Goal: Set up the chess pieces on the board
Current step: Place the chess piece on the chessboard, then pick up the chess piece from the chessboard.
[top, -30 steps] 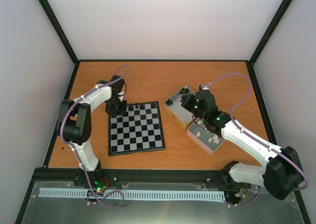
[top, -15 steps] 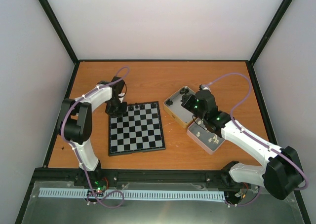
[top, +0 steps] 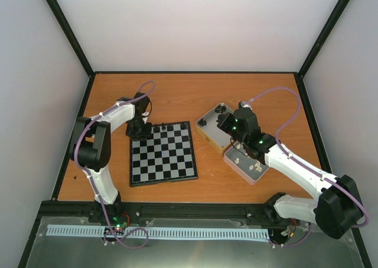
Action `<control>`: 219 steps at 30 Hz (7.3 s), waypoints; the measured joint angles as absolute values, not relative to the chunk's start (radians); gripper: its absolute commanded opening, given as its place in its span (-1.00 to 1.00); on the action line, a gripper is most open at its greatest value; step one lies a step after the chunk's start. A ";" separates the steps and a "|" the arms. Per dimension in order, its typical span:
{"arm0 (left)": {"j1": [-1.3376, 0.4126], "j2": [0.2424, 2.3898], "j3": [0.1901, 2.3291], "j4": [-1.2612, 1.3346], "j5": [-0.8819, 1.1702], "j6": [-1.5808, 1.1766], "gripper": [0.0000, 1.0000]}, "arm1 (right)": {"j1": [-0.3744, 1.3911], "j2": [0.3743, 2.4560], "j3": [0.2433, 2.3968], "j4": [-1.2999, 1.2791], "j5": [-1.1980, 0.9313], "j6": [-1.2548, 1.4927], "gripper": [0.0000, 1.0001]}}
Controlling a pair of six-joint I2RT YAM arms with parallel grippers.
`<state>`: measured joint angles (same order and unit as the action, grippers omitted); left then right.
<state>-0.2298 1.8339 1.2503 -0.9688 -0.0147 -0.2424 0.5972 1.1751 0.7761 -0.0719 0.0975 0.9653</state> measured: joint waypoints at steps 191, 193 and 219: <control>-0.308 1.579 0.924 -0.550 -0.155 -0.617 -0.24 | 0.740 1.359 0.839 -0.011 -0.127 0.453 -0.14; -0.307 1.594 0.937 -0.548 -0.159 -0.615 -0.25 | 0.740 1.363 0.839 -0.011 -0.131 0.453 -0.14; -0.292 1.634 0.942 -0.537 -0.117 -0.543 -0.70 | 0.740 1.383 0.839 -0.007 -0.146 0.453 -0.19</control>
